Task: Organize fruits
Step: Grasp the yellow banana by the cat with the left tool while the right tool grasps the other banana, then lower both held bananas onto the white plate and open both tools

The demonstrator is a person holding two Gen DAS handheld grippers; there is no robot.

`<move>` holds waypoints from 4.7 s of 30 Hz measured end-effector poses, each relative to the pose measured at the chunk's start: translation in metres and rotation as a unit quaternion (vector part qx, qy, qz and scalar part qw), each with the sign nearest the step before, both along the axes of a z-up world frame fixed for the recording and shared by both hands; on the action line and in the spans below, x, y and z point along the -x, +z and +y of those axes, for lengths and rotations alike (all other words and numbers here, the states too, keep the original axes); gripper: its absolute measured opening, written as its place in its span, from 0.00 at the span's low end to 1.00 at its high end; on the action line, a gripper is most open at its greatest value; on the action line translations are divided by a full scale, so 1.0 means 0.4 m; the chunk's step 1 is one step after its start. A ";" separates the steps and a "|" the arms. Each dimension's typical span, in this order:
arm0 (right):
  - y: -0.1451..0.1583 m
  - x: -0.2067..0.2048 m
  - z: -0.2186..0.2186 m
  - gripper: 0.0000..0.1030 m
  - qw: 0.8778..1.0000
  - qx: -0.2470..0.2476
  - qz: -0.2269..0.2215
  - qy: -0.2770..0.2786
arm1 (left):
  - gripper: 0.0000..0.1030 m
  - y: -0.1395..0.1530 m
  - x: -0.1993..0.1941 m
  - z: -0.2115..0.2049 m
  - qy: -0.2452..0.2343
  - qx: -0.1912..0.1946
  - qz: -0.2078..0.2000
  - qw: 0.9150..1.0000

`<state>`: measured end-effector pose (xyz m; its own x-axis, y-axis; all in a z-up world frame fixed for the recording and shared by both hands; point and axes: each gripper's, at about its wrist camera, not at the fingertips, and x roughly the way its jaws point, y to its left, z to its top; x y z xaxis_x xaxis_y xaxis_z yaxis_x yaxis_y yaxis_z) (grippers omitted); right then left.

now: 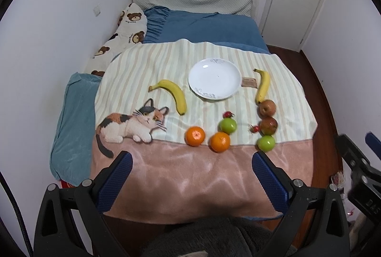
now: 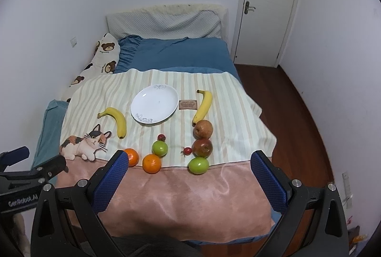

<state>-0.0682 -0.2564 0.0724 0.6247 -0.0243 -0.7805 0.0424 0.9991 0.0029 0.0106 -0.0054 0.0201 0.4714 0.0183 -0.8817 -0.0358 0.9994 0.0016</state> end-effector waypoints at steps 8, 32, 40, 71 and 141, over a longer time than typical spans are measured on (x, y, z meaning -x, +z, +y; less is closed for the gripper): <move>-0.125 -0.164 -0.055 1.00 0.998 -0.021 0.006 -0.062 | 1.00 -0.117 -0.225 0.119 0.041 0.009 0.026 0.999; -0.742 -0.989 -0.248 0.82 0.970 -0.076 0.203 -0.106 | 0.94 -0.739 -0.755 0.208 0.167 0.060 0.247 0.953; -0.844 -1.077 -0.230 0.82 0.965 -0.061 0.235 -0.101 | 0.94 -0.805 -0.793 0.191 0.163 0.076 0.263 0.948; -0.936 -1.190 -0.216 0.40 0.952 -0.021 0.294 -0.077 | 0.44 -0.734 -0.799 0.034 0.060 0.010 0.227 0.972; -0.848 -1.232 0.158 0.36 0.935 -0.076 0.344 0.025 | 0.27 -0.617 -0.897 -0.045 -0.028 0.096 0.214 0.972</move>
